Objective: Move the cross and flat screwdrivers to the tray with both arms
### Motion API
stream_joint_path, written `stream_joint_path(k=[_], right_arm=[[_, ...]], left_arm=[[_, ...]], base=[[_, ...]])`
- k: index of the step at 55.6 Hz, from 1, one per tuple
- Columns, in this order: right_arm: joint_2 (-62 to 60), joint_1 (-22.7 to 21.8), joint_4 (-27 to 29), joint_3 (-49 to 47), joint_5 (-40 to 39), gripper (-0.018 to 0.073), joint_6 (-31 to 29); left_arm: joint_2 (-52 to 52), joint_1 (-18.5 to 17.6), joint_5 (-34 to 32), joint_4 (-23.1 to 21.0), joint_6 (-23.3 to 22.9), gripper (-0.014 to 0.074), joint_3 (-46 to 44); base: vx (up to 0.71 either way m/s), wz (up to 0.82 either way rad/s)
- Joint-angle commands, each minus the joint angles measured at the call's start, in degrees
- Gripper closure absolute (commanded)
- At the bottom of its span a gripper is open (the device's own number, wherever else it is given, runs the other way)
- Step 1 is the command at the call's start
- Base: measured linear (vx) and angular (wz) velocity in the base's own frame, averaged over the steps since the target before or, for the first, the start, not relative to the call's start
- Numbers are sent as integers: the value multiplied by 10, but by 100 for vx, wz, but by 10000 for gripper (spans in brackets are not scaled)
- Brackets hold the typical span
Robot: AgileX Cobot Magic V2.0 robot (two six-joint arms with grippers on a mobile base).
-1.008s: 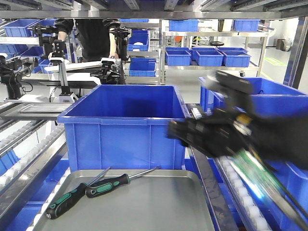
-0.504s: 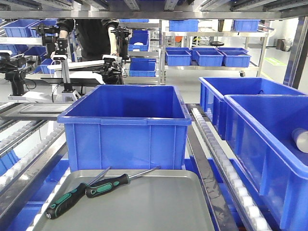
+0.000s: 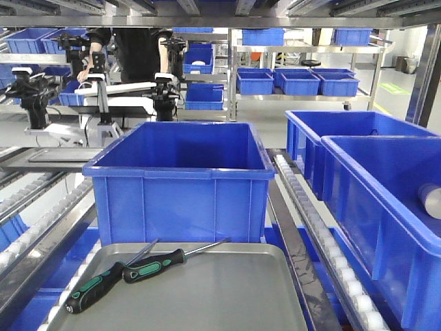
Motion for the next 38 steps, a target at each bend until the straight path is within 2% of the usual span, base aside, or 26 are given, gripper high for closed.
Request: stream_joint_path(k=[1,38], right_arm=[[3,-3,-4,5,-44,568,-2],[3,-3,-4,5,-43,567,-2]], left_arm=[[12,-1,-48,-3,-5,602,-14],[12,-1,-48,-3,-5,602,-14]], base=[[0,0],[0,0]])
